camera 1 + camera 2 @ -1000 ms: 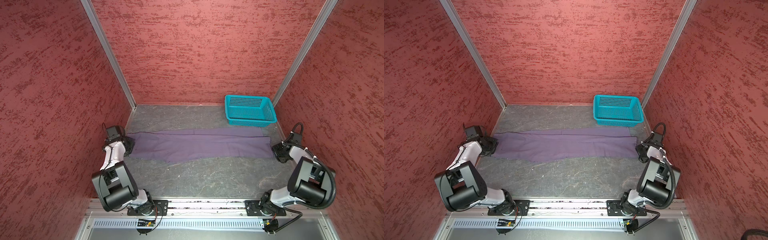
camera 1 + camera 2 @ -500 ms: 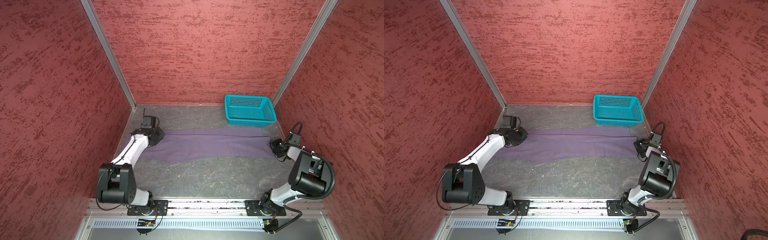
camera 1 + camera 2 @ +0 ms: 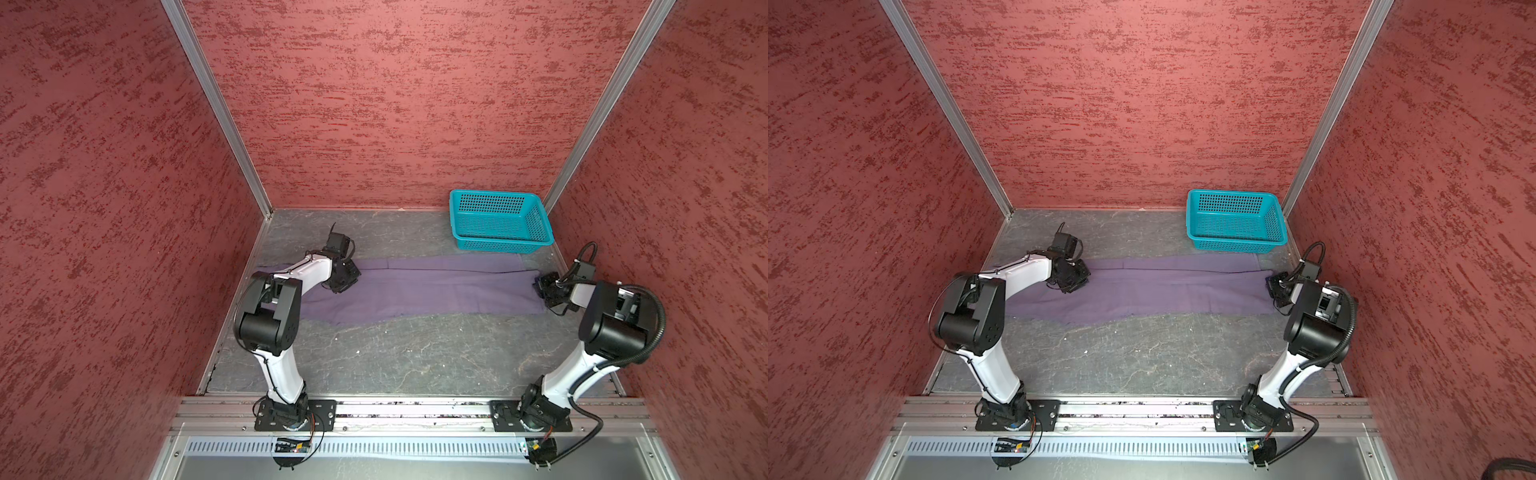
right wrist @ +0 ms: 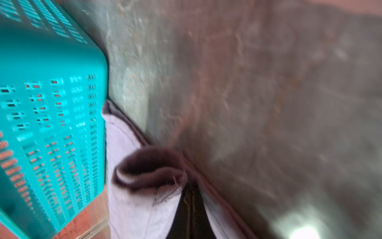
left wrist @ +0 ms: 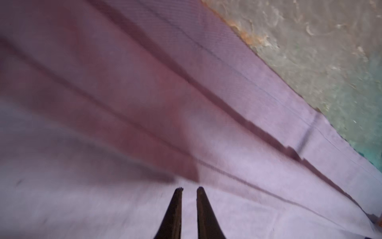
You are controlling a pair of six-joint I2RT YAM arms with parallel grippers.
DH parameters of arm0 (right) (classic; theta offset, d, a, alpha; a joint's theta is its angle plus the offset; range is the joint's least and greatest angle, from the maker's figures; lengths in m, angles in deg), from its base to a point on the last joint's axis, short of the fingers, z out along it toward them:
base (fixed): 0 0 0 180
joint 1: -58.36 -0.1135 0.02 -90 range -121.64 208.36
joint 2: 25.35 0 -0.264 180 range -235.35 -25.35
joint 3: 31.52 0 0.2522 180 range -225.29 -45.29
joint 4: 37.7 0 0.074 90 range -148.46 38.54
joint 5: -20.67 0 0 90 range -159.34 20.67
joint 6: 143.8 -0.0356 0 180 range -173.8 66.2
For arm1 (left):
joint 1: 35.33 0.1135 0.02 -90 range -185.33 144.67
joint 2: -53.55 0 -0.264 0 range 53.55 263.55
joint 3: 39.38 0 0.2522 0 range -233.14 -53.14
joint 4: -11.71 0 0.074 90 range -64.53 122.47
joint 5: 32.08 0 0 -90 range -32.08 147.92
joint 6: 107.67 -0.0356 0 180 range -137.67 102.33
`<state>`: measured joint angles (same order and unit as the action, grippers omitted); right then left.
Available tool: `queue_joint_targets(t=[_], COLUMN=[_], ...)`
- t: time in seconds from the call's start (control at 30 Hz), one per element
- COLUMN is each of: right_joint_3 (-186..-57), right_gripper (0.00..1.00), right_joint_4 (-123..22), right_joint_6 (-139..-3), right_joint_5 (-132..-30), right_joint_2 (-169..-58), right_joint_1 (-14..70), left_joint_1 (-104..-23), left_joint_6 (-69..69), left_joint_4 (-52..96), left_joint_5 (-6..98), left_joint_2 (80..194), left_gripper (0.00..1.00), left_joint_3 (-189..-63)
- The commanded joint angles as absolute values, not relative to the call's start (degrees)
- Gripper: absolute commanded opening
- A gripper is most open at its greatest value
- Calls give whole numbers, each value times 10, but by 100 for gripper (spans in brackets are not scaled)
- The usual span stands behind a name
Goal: Fold and stack the trousers
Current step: Smooth out the trousers at the center of the table.
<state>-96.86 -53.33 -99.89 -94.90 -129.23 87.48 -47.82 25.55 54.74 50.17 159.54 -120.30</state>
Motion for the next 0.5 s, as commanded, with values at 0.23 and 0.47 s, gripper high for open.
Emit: queue_joint_targets(t=[0.23, 0.47], right_joint_3=[-1131, -1182], right_gripper=[0, 0], right_joint_4=[-529, -540], right_joint_6=[-1050, -1064], right_joint_5=[-969, -988], right_joint_2=[-1390, -1399], right_joint_1=[859, 851], left_joint_1=[-429, -416], left_joint_6=[238, 224], left_joint_4=[546, 590], left_joint_5=[466, 467], left_joint_2=[1728, 1757], left_gripper=[17, 17], left_joint_3=[-1402, -1544])
